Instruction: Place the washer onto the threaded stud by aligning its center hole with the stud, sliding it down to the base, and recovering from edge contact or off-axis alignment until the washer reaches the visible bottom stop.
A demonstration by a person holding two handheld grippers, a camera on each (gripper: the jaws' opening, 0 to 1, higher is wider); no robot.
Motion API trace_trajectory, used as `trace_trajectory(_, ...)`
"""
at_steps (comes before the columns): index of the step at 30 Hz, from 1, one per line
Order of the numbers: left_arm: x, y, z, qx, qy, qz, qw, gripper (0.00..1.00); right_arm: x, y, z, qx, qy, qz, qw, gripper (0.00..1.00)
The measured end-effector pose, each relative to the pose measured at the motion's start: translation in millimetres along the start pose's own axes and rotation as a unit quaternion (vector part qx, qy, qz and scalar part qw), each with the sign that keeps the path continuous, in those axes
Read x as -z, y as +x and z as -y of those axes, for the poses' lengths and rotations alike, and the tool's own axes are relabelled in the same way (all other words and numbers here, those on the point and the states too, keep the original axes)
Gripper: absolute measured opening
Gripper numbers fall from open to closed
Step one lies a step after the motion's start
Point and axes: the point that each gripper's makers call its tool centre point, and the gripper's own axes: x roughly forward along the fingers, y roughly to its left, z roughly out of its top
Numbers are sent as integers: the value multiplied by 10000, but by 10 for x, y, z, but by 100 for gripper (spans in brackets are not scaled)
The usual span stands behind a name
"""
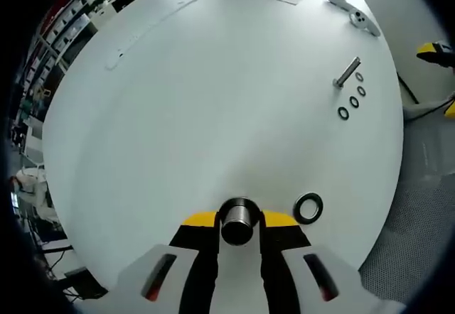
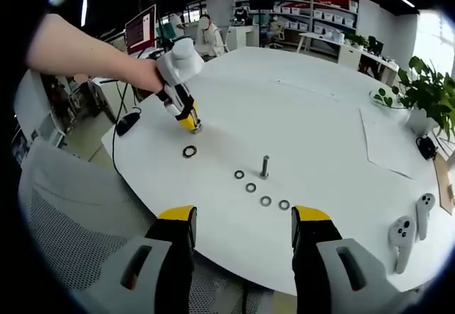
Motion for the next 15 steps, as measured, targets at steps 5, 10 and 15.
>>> trace_trajectory(5,-8,-6,-2,32,183,-119,9998,19,3,-2,2,15,-8,-5,10000,56)
trace_trajectory(10,11,42,17,82,433,-331,9985,19,11,0,16,38,2,-11,10000,56)
trace_trajectory(15,39,107,5,83,332,-354,9988,19,8,1,27,62,3,-15,10000,56)
